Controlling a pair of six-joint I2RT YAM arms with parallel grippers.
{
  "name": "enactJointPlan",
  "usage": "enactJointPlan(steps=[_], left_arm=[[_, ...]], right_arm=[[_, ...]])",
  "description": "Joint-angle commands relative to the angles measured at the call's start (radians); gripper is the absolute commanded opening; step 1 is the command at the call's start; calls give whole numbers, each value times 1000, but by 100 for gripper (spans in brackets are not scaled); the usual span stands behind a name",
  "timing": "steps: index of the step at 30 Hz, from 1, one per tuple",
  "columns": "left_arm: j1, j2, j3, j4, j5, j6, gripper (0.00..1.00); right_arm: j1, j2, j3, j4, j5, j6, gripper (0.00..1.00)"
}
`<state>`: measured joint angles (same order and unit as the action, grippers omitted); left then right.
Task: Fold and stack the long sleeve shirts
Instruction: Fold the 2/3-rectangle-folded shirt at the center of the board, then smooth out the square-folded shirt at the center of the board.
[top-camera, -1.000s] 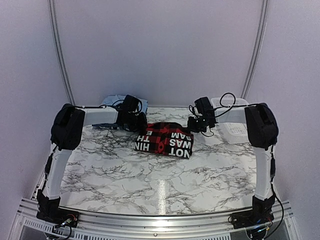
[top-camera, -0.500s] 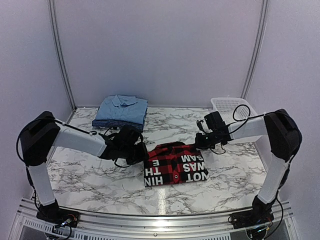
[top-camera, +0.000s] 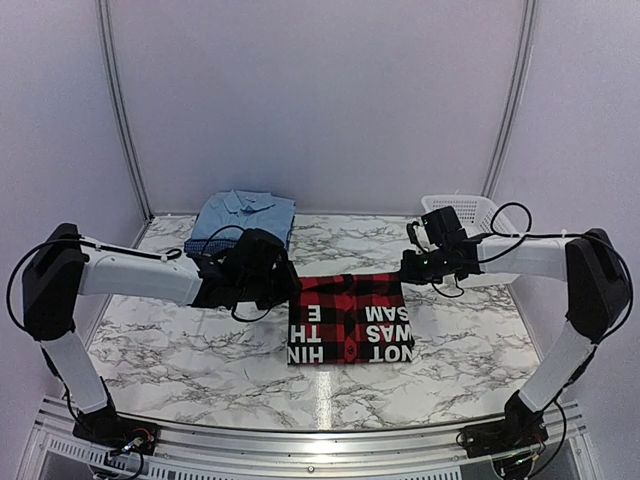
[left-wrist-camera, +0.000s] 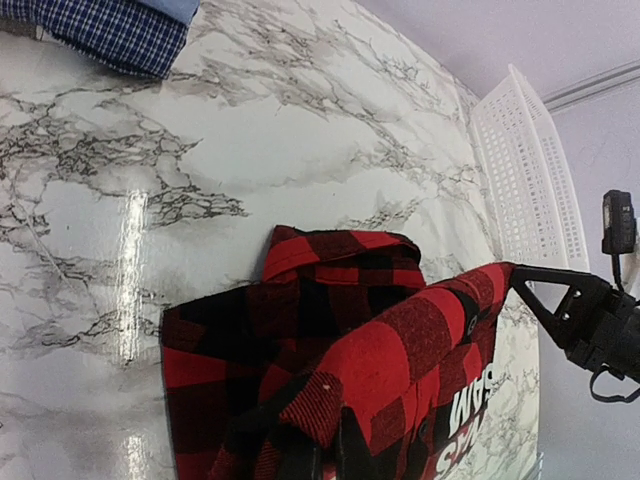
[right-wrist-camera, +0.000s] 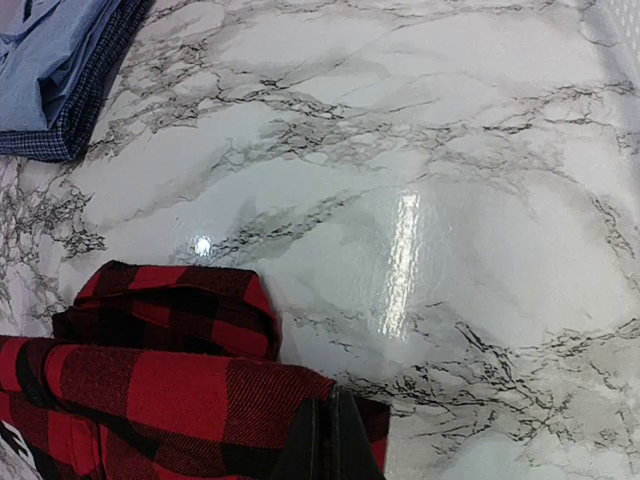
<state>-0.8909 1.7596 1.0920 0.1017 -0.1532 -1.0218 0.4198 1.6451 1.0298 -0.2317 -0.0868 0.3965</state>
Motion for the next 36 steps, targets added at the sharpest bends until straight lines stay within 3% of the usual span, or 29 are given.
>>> enactJointPlan(steps=[1, 6, 10, 14, 17, 19, 22, 26, 28, 31, 36], left_arm=[[24, 19, 78, -60, -35, 82, 0], [99, 146, 150, -18, 21, 141, 3], [173, 261, 257, 24, 171, 220, 30], [201, 240, 324, -32, 186, 289, 59], [208, 169, 291, -43, 185, 311, 67], [208, 131, 260, -73, 202, 308, 67], [201, 66, 169, -80, 243, 294, 57], [173, 17, 85, -82, 293, 293, 34], [157, 4, 44, -77, 307, 276, 24], [110, 14, 14, -68, 312, 275, 16], [43, 82, 9, -43, 317, 261, 12]], right_arm=[[-6, 3, 46, -20, 65, -11, 0], [-21, 81, 75, 11, 68, -17, 0], [-34, 132, 102, 4, 81, -21, 0], [-32, 134, 135, -31, 77, -29, 19], [5, 107, 145, -68, 133, -38, 39], [36, 85, 157, -101, 171, -33, 48], [95, 31, 141, -114, 182, -9, 48], [185, 7, 121, -105, 148, 41, 34], [228, 14, 115, -95, 125, 66, 32], [269, 21, 81, -79, 127, 102, 32], [271, -20, -50, -29, 117, 143, 31]])
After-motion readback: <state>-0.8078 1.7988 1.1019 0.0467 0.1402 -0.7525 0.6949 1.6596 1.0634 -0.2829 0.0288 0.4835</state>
